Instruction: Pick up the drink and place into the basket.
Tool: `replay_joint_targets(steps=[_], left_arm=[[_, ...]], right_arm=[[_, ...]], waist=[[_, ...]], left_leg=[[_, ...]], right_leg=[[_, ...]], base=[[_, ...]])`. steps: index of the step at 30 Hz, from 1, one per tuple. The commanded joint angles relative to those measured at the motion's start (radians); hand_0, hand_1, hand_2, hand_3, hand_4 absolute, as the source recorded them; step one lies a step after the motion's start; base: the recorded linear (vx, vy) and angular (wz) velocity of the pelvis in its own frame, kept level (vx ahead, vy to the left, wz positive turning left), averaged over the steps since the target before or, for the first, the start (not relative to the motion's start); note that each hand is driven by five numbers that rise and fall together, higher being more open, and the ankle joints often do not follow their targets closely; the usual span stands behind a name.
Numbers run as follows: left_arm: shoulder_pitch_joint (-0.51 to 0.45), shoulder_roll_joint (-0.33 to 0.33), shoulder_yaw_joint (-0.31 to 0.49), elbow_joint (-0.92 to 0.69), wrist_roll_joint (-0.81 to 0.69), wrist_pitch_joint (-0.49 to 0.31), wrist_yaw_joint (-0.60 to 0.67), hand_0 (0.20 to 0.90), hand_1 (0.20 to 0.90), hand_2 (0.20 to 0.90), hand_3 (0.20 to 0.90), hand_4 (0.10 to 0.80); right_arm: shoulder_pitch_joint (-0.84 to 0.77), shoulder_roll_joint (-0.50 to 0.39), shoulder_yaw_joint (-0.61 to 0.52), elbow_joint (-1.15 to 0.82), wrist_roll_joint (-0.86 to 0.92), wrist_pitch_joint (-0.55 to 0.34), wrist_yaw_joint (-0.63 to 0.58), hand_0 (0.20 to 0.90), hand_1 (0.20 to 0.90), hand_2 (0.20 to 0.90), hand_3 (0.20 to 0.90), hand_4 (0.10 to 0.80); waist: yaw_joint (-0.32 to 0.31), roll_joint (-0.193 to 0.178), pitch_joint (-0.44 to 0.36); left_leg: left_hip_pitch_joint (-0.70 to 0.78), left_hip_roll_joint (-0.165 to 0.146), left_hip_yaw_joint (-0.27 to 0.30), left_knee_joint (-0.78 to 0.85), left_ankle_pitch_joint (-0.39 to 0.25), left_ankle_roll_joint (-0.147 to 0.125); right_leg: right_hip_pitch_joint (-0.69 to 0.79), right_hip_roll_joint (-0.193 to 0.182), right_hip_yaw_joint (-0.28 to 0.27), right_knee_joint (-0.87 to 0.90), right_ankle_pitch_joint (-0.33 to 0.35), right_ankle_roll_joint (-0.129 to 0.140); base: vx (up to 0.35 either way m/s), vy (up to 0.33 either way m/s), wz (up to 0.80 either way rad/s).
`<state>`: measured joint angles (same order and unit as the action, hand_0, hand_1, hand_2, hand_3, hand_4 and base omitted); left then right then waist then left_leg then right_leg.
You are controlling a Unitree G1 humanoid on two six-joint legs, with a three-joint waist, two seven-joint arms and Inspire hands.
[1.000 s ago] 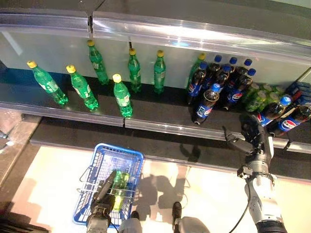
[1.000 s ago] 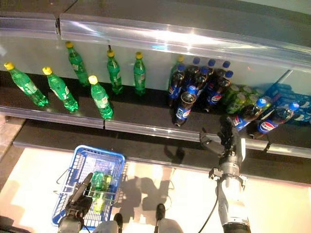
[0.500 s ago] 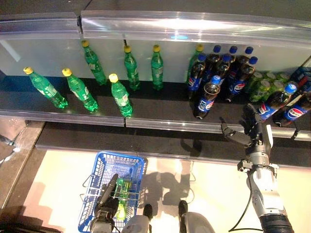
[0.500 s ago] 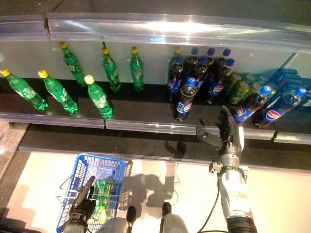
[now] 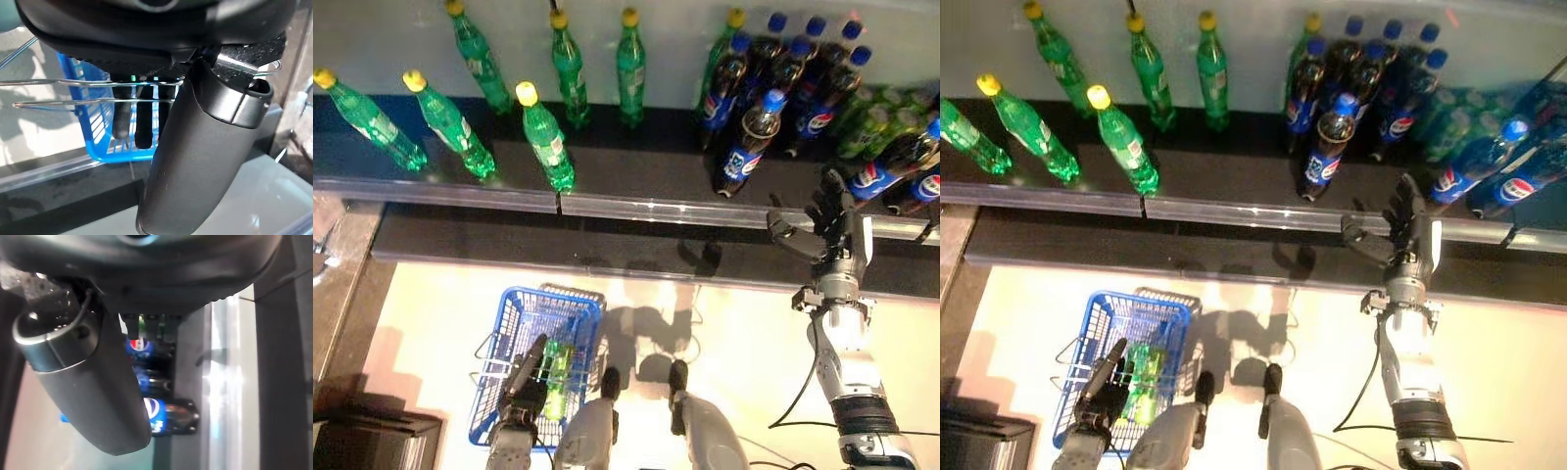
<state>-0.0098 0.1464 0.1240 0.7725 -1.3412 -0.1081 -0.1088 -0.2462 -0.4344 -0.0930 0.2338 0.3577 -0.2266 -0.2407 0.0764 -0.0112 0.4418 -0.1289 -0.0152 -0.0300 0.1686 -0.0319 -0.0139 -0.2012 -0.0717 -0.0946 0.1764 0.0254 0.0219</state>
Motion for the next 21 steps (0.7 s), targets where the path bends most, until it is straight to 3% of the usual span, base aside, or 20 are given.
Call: replay_joint_targets(steps=[1, 10, 15, 21], left_arm=[[-0.047, 0.111, 0.029, -0.242, 0.000, -0.146, -0.169, 0.300, 0.300, 0.300, 0.200, 0.100], [-0.042, 0.090, -0.006, -0.271, -0.008, -0.144, -0.186, 0.300, 0.300, 0.300, 0.200, 0.100], [-0.040, 0.090, -0.015, -0.284, -0.017, -0.141, -0.184, 0.300, 0.300, 0.300, 0.200, 0.100], [-0.049, 0.102, -0.029, -0.289, -0.036, -0.139, -0.179, 0.300, 0.300, 0.300, 0.200, 0.100]], right_arm=[[-0.095, -0.087, -0.003, -0.102, 0.018, -0.148, -0.042, 0.900, 0.900, 0.900, 0.900, 0.800], [-0.131, -0.105, -0.014, -0.111, -0.011, -0.160, -0.067, 0.900, 0.900, 0.900, 0.900, 0.800], [-0.165, -0.136, -0.029, -0.120, -0.019, -0.176, -0.079, 0.900, 0.900, 0.900, 0.900, 0.800], [-0.238, -0.188, -0.045, -0.114, 0.023, -0.180, -0.087, 0.900, 0.900, 0.900, 0.900, 0.800]], waist=[[0.012, -0.002, -0.047], [0.005, 0.026, 0.014], [0.001, 0.037, 0.040], [0.004, 0.042, 0.059]], left_leg=[[-0.118, -0.080, -0.039, 0.167, -0.045, 0.059], [-0.230, -0.087, -0.043, 0.340, -0.103, 0.068], [-0.275, -0.096, -0.038, 0.383, -0.106, 0.073], [-0.303, -0.100, -0.029, 0.393, -0.109, 0.080]], right_leg=[[0.031, -0.021, -0.014, 0.135, -0.104, -0.005], [-0.090, -0.017, -0.021, 0.356, -0.188, -0.058], [-0.150, -0.006, -0.015, 0.427, -0.211, -0.068], [-0.201, 0.002, -0.005, 0.464, -0.217, -0.062]], base=[[-0.047, -0.105, 0.24], [-0.020, -0.037, 0.12], [-0.038, 0.012, 0.03], [-0.033, 0.028, -0.01]])
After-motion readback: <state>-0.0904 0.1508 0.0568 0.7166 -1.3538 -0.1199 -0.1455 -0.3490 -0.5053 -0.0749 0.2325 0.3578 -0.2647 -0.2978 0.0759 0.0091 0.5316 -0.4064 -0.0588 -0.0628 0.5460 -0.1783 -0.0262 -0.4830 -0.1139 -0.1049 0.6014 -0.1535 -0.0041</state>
